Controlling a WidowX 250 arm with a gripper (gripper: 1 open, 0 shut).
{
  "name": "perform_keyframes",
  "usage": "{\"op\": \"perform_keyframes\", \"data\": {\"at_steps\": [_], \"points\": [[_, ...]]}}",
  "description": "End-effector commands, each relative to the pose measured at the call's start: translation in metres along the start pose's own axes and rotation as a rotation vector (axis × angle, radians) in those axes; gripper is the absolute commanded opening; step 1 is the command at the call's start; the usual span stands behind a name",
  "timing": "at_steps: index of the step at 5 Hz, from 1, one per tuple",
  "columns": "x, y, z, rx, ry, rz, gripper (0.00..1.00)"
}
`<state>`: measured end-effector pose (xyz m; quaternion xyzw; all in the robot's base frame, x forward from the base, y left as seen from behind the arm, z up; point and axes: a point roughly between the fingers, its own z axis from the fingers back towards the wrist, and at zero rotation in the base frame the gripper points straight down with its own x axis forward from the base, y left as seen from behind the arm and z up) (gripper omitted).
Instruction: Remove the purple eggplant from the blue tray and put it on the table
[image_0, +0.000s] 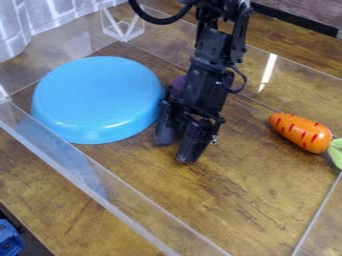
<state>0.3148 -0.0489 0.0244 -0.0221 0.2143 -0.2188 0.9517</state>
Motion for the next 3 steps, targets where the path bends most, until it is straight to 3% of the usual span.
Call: {"op": "perform_keyframes", "data": {"at_steps": [1, 3], "points": [[-0.0042, -0.0013, 0.0355, 0.031, -0.100, -0.015, 1.00], [-0.0089, -0.0002, 0.0425, 0.029, -0.109, -0.011, 1.00]]}}
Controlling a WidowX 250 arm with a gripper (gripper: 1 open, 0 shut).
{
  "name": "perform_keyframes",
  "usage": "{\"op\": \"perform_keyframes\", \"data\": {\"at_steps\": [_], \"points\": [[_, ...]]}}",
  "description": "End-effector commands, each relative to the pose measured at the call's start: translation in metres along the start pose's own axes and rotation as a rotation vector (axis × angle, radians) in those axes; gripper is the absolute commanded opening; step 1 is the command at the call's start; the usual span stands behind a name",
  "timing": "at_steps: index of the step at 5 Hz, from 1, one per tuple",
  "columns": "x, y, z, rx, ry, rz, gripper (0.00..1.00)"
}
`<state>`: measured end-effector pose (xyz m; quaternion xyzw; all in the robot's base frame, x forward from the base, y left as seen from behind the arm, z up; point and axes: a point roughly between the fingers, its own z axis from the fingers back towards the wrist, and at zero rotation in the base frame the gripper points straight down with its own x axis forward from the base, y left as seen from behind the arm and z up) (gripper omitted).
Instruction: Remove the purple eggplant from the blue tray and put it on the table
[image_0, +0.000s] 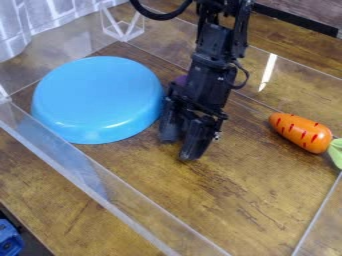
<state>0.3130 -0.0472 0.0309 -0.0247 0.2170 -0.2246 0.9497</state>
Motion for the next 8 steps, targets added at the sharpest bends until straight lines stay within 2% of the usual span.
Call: {"op": "perform_keyframes", "data": {"at_steps": [1, 6, 7, 8], "points": [[-0.007, 0.000, 0.041, 0.030, -0.121, 0.005, 1.00], [-0.018, 0.002, 0.047, -0.005, -0.149, 0.023, 1.00], [-0.016, 0.002, 0.046, -0.010, -0.162, 0.021, 1.00], [-0.015, 0.000, 0.043, -0.023, -0.172, 0.019, 0.00]]}}
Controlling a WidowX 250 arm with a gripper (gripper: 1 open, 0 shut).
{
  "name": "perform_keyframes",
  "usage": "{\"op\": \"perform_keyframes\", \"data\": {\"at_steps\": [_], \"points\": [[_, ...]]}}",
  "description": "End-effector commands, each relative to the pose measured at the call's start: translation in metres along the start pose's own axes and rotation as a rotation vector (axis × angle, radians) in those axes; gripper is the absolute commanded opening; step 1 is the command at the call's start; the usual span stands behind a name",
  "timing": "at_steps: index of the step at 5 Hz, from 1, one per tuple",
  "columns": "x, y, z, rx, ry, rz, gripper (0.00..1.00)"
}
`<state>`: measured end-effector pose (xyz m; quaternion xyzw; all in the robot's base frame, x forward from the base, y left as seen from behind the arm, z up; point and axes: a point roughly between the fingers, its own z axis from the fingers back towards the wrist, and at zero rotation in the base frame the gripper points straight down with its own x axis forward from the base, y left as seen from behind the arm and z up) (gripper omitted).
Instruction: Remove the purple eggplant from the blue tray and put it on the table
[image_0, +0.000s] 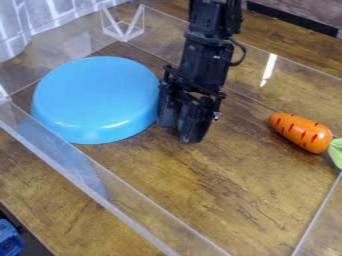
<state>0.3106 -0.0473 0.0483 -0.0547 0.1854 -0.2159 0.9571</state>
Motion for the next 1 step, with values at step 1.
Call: {"op": "perform_keyframes", "data": {"at_steps": [1], "points": [[-0.0031, 0.0016, 0.0263, 0.012, -0.105, 0.012, 0.00]]}}
